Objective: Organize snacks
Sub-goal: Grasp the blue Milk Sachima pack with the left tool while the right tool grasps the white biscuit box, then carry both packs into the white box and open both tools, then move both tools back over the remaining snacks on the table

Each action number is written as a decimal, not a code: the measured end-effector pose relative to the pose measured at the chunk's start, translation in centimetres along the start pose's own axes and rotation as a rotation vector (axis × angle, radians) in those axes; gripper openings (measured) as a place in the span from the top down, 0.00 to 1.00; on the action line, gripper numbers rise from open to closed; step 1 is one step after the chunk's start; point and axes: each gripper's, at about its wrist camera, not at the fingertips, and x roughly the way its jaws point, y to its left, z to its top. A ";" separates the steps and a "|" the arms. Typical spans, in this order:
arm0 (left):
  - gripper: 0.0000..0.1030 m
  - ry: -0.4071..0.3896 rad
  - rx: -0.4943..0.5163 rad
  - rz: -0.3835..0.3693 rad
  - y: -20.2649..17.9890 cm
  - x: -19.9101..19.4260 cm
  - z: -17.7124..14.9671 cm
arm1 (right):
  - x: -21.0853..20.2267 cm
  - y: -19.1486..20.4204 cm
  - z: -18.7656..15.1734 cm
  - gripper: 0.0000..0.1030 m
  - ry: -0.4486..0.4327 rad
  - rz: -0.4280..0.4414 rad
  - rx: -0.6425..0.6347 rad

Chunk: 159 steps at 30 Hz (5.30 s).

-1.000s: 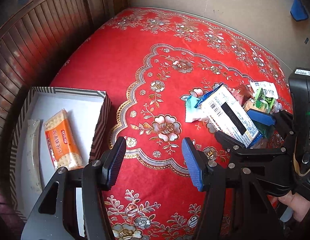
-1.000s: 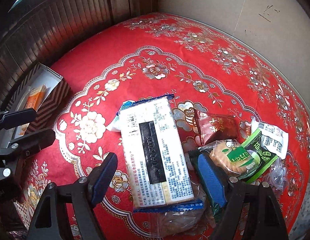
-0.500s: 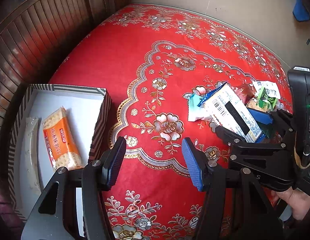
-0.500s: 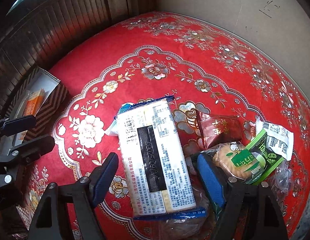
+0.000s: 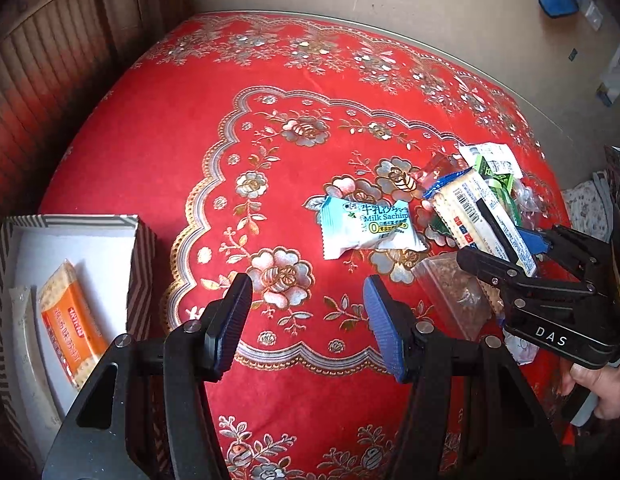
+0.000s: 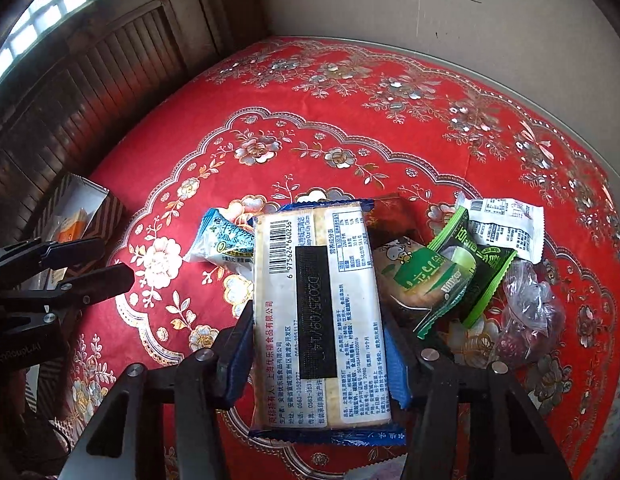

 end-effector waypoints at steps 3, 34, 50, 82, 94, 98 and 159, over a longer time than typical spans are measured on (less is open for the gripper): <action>0.44 0.022 0.109 -0.041 -0.9 1.2 1.3 | -0.5 -0.8 -0.7 0.48 -0.007 0.016 0.036; 0.72 0.123 0.535 -0.114 -4.7 6.7 3.5 | -1.8 -0.8 -2.0 0.48 -0.058 0.017 0.118; 0.72 -0.052 0.113 0.119 -0.1 -1.9 -1.6 | -3.4 4.9 -3.1 0.48 -0.078 0.093 0.060; 0.72 -0.121 -0.148 0.253 13.7 -9.3 -9.6 | -2.5 21.2 -1.1 0.48 -0.064 0.188 -0.158; 0.72 -0.106 -0.246 0.301 19.2 -10.3 -11.7 | -0.3 26.5 0.2 0.48 -0.034 0.240 -0.231; 0.72 -0.089 -0.266 0.310 20.3 -10.1 -12.4 | 0.9 28.1 0.6 0.48 -0.015 0.256 -0.242; 0.70 -0.112 -0.189 0.279 12.9 -8.8 -9.5 | -2.7 20.1 -1.2 0.34 -0.116 0.149 -0.032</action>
